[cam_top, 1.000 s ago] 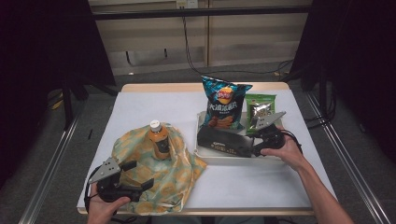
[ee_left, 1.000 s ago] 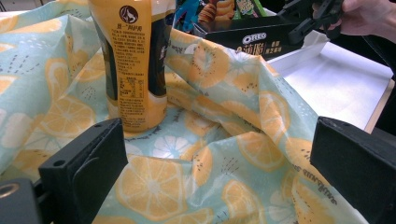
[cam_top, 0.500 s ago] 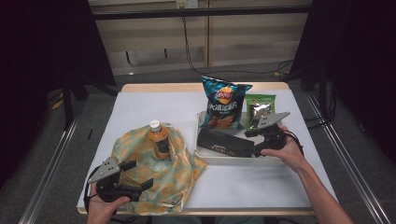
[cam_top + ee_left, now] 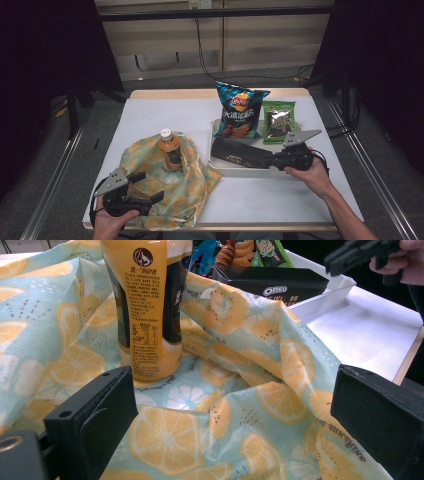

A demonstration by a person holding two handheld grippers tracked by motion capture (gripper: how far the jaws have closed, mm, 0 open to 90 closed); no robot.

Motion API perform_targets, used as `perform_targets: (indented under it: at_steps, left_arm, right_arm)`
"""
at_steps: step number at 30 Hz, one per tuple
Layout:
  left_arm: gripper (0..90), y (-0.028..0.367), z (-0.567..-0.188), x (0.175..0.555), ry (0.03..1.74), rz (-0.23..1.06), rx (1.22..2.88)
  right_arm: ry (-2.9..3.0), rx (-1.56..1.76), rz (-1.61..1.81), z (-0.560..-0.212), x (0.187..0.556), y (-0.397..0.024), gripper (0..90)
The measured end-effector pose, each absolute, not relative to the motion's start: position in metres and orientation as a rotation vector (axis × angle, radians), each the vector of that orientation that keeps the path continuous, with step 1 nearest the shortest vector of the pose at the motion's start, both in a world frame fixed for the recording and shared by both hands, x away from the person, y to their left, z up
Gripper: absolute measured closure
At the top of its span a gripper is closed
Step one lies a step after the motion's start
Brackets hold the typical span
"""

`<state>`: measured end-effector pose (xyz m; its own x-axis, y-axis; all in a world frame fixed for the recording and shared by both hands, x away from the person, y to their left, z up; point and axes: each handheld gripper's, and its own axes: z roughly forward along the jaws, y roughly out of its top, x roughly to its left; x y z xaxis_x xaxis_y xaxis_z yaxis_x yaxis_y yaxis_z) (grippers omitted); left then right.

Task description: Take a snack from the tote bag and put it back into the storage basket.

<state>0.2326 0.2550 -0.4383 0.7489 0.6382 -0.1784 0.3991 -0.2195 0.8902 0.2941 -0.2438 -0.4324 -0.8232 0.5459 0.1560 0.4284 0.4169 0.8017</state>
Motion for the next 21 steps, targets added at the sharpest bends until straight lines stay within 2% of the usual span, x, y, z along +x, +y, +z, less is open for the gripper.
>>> perform_targets:
  at_steps: [2,21]
  left_arm:
    - [4.2,0.255,-0.438,0.233,0.806,0.277,1.852]
    - [4.4,0.255,-0.439,0.234,0.811,0.277,1.855]
  right_arm:
    - [2.539,0.879,1.389,-0.436,0.292,-0.244,90.0]
    - [2.532,0.959,1.307,-0.451,0.304,-0.241,90.0]
